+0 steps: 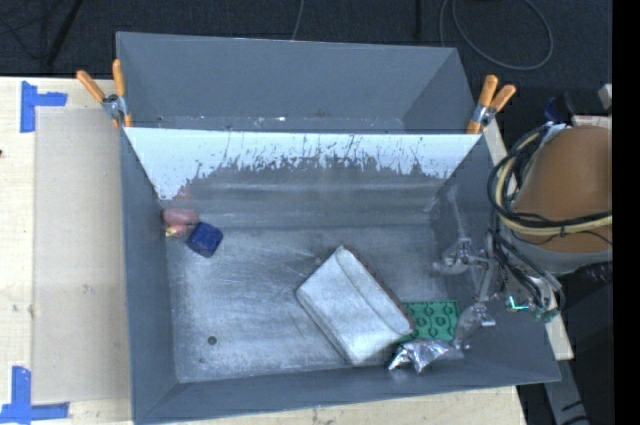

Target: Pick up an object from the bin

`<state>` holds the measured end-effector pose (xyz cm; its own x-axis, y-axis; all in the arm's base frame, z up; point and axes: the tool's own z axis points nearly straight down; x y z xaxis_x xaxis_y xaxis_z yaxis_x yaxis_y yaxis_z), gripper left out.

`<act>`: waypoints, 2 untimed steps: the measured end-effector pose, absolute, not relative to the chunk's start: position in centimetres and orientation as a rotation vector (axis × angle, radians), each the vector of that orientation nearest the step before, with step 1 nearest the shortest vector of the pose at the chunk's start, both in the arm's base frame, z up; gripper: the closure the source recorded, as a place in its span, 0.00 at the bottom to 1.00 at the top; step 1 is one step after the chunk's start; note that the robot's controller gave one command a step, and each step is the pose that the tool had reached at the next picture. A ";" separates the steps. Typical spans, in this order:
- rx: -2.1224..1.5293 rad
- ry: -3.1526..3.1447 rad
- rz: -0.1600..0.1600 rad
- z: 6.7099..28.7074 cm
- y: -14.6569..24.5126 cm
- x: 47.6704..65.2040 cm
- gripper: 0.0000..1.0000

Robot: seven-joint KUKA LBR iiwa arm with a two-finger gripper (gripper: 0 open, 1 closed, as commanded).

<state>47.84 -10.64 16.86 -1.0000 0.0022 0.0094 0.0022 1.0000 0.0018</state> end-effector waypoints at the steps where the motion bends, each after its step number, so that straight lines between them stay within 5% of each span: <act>1: -0.099 -3.153 0.003 7.6 -12.8 47.8 0.00; 2: -0.090 -3.153 0.005 7.6 -12.7 47.7 1.00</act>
Offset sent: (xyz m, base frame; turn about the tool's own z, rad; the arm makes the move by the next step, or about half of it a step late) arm -0.0050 -0.0207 -0.0949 0.0591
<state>47.75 -12.71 7.63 -0.9983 0.0567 -0.0128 0.0568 0.9984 -0.0026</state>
